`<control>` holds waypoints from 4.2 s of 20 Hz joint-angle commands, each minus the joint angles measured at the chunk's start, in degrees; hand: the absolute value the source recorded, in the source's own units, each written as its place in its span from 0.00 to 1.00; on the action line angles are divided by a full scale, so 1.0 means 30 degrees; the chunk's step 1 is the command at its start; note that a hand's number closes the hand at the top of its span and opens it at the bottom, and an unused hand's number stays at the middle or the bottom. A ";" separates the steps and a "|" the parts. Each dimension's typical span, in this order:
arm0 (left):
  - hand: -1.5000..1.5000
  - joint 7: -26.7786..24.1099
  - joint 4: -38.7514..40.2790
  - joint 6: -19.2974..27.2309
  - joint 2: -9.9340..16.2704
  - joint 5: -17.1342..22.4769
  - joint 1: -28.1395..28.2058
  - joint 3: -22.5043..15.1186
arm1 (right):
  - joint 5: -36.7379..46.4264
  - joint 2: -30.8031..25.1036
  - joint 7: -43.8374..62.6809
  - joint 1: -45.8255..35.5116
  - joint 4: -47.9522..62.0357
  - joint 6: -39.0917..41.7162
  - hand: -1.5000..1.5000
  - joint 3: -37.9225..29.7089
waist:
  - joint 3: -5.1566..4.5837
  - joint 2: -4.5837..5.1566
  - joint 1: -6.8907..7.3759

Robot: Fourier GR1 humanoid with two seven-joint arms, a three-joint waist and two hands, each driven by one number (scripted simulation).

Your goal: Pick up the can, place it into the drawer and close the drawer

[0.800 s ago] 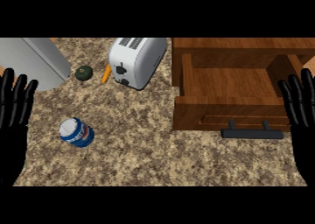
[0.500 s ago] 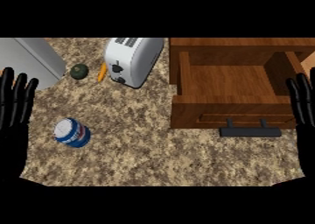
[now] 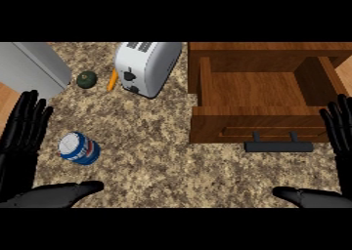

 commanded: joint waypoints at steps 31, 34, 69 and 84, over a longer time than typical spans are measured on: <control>0.00 -0.2691 0.5937 -0.0351 -0.0203 0.0899 -0.1156 0.3322 | -0.1277 -0.0030 -0.2923 0.0905 0.2689 0.3368 0.00 -0.3588 | -0.0013 0.0017 0.0034; 0.00 -0.5582 0.8900 0.0709 -0.1672 -0.0568 -0.0844 0.2177 | -0.0792 0.0475 -0.1979 0.1181 0.1577 0.2902 0.00 -0.3003 | -0.0019 0.0023 -0.0019; 0.00 -1.3196 1.9010 -0.2166 0.0970 0.2022 -0.0827 0.5890 | -0.0146 0.1726 -0.2588 0.1252 0.1527 0.3346 0.00 -0.3435 | -0.0018 0.0020 -0.0001; 0.00 -1.5644 2.4298 -0.2131 0.1964 0.2626 -0.3438 0.6252 | 0.0686 0.2356 -0.1808 0.2931 -0.0858 0.3365 0.00 -0.2055 | -0.0017 0.0016 -0.0034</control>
